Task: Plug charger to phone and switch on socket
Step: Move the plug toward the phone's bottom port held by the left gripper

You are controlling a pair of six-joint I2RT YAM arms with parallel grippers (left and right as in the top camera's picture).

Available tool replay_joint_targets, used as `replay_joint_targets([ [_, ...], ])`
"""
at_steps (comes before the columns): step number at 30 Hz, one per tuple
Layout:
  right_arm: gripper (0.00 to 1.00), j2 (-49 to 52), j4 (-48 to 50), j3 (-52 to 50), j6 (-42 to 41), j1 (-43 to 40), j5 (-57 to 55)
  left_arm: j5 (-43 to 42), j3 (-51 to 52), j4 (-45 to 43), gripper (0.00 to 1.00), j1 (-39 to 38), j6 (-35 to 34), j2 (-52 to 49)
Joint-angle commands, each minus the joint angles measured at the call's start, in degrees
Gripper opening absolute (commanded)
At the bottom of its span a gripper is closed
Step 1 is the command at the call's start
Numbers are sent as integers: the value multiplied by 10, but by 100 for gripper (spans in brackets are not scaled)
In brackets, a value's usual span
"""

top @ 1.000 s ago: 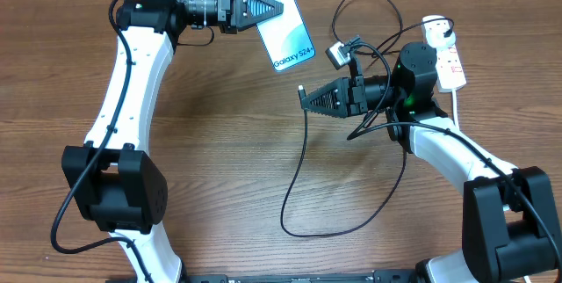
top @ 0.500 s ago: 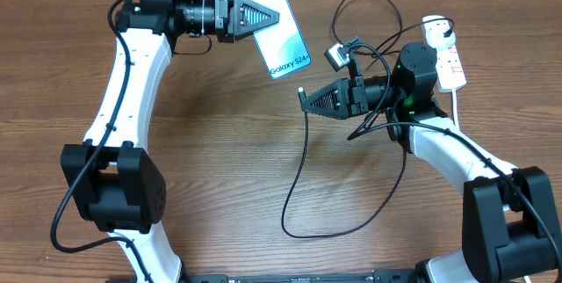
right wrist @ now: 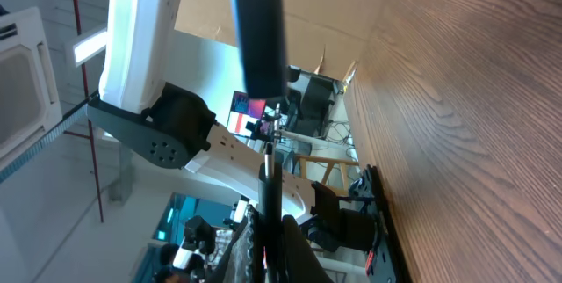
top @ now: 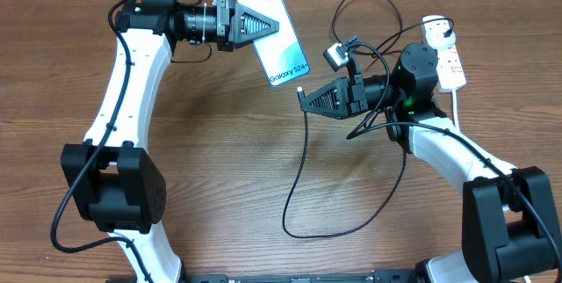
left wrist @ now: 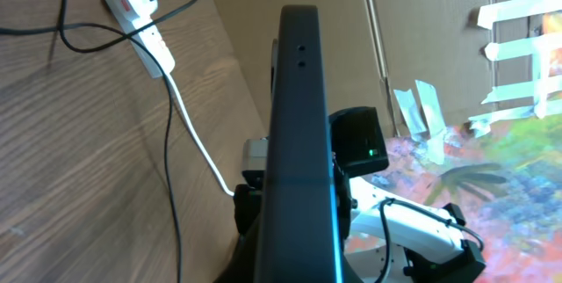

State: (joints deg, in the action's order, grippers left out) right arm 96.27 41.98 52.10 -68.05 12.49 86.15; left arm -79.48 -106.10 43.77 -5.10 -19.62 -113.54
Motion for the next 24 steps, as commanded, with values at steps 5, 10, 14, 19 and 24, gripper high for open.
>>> replay_joint_targets([
  [5,4,-13,4,9,-12,18,-19,-10,0,0,4,-2,19,3],
  [10,4,-13,4,9,-12,31,-26,-12,0,0,4,-6,18,3],
  [14,4,-13,5,9,-11,32,-26,-16,0,11,4,-7,18,3],
  [19,4,-13,13,9,-10,31,-25,-15,0,36,4,-5,19,3],
  [24,4,-13,13,10,-10,31,-19,-10,0,61,4,-5,21,3],
])
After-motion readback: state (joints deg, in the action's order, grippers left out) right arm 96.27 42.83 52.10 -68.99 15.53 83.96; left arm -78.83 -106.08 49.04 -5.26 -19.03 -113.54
